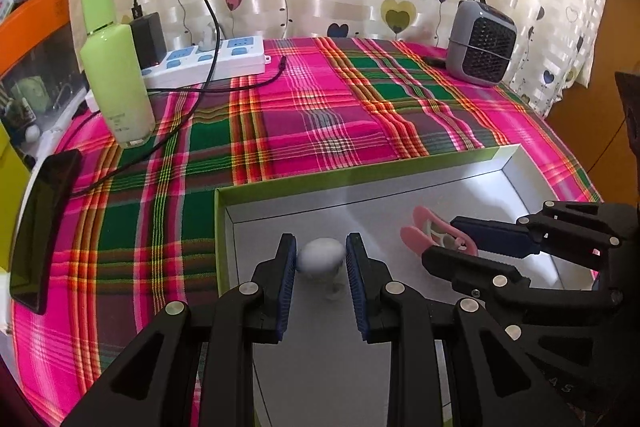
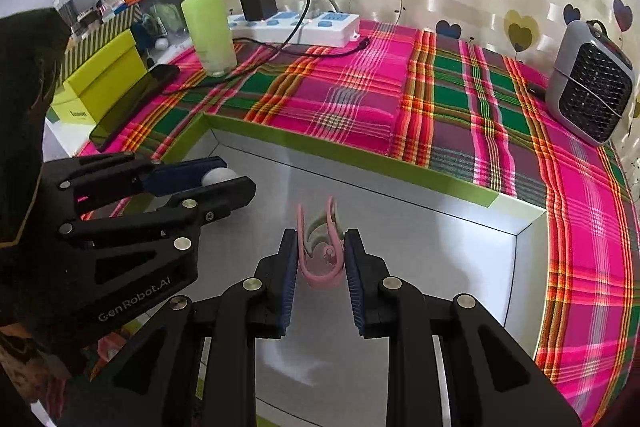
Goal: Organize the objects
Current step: 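Carry the mushroom peg and pink clip into the box and open both tools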
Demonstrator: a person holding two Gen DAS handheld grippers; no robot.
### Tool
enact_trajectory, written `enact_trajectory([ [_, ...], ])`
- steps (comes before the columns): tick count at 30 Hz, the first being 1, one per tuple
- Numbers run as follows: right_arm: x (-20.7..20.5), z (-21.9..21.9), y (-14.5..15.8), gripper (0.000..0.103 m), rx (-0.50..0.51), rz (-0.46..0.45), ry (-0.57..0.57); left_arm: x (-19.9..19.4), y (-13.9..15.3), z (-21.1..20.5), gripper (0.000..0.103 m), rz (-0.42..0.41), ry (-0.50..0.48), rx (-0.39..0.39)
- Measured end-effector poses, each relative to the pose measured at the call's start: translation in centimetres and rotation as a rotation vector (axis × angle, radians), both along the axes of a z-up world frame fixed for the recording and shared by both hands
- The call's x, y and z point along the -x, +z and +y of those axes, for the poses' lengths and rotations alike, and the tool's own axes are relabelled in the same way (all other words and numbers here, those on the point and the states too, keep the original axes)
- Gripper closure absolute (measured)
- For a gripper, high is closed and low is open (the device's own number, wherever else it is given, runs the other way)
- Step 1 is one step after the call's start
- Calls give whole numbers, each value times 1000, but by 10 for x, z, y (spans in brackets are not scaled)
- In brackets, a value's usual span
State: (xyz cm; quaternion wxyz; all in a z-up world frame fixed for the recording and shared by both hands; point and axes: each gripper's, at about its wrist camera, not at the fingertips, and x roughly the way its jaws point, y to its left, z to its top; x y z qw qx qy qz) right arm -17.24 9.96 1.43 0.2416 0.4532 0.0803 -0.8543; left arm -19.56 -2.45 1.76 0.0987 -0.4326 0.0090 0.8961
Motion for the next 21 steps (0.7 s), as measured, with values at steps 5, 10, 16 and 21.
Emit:
enact_trajectory([
  [5, 0, -1, -1, 79, -15, -3, -4, 0, 0, 3, 74, 0, -12, 7],
  [10, 1, 0, 1, 77, -15, 6, -20, -2, 0, 4, 71, -1, -15, 15],
  [16, -5, 7, 7, 67, 5, 25, -43, -9, 6, 2, 59, 5, 0, 14],
  [21, -15, 15, 18, 54, 34, 43, -53, -23, 16, -5, 54, 22, 14, -7],
])
